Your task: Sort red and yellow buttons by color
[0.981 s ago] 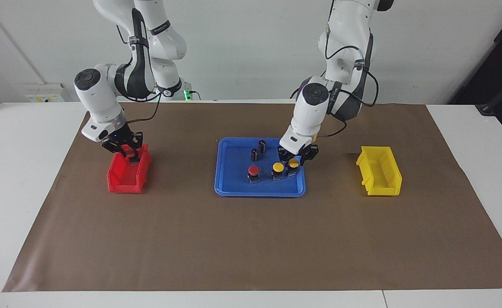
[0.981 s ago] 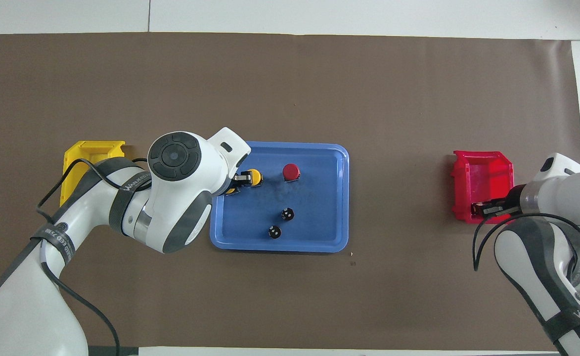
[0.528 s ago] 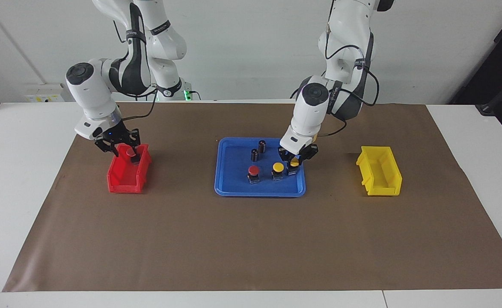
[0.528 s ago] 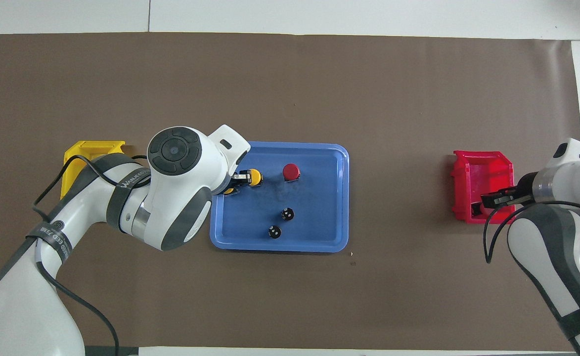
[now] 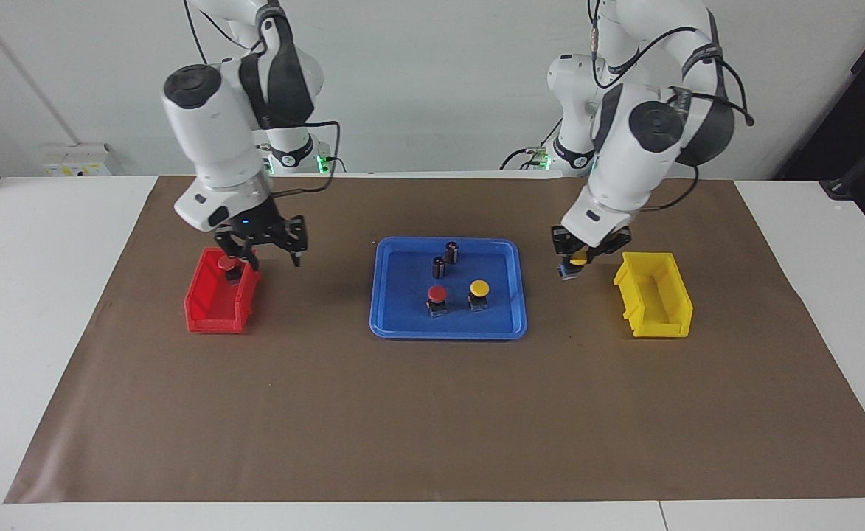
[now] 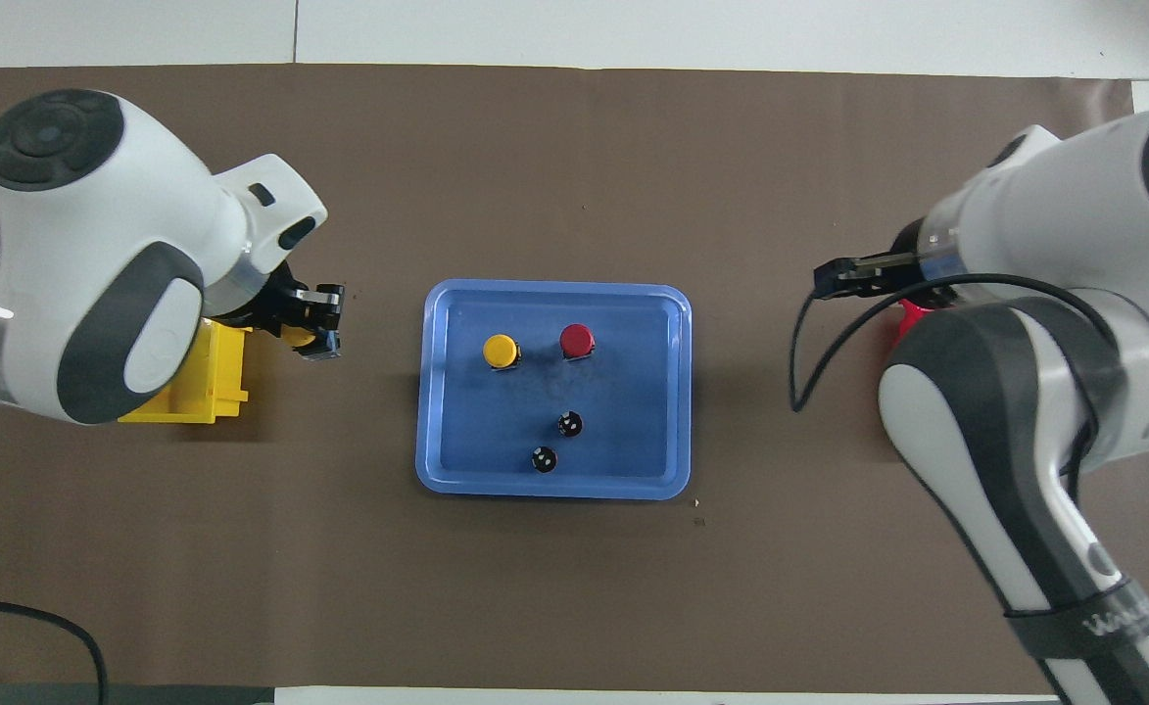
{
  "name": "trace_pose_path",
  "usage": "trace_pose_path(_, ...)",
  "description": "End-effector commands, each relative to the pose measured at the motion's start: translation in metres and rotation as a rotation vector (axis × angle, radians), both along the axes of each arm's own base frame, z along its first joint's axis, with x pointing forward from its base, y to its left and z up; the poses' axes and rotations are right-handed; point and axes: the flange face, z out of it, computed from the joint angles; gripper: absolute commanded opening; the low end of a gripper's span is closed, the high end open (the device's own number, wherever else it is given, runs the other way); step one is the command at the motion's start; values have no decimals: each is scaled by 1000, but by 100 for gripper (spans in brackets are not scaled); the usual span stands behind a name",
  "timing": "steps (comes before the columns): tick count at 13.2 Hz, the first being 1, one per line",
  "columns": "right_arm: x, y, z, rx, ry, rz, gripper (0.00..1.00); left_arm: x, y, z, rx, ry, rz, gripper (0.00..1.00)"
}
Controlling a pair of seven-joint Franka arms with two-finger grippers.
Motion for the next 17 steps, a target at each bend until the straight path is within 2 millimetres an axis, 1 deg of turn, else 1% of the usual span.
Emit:
trace_pose_path(1, 39, 111, -37, -12, 22, -103, 86, -2, 73, 5, -33, 11, -69, 1)
trace_pose_path(2, 41, 147, -50, -49, 6, -126, 86, 0, 94, -2, -41, -2, -81, 1)
trace_pose_path(3, 35, 169, -65, -72, -9, -123, 86, 0, 109, -5, -44, -46, -77, 1)
trace_pose_path(4, 34, 181, -71, -43, -40, -125, 86, -2, 115, -15, -44, -63, -69, 1)
trace_pose_path(5, 21, 198, -92, -41, -37, -104, 85, -8, 116, -23, -44, -71, -68, 1)
trace_pose_path(6, 12, 205, -110, -47, -29, -87, 84, -15, 117, -32, -44, -82, -65, 1)
trace_pose_path(7, 6, 202, -123, -57, -19, -82, 82, -21, 119, -38, -44, -88, -65, 1)
trace_pose_path(8, 1, 200, -131, -66, -11, -76, 81, -23, 121, -44, -43, -85, -71, 1)
trace_pose_path(9, -1, 199, -133, -63, -14, -74, 79, -25, 128, -52, -43, -82, -61, 1)
trace_pose_path(10, -4, 197, -138, -69, -7, -72, 77, -28, 129, -60, -37, -84, -64, 1)
trace_pose_path(11, -6, 195, -139, -71, -6, -71, 76, -31, 132, -70, -30, -89, -63, 1)
trace_pose_path(14, -19, 189, -157, -77, 4, -62, 72, -37, 132, -95, -28, -106, -60, 1)
trace_pose_path(15, -22, 189, -157, -80, 6, -60, 71, -39, 132, -101, -28, -106, -60, 2)
trace_pose_path(17, -23, 189, -157, -80, 8, -62, 67, -41, 133, -108, -28, -105, -60, 5)
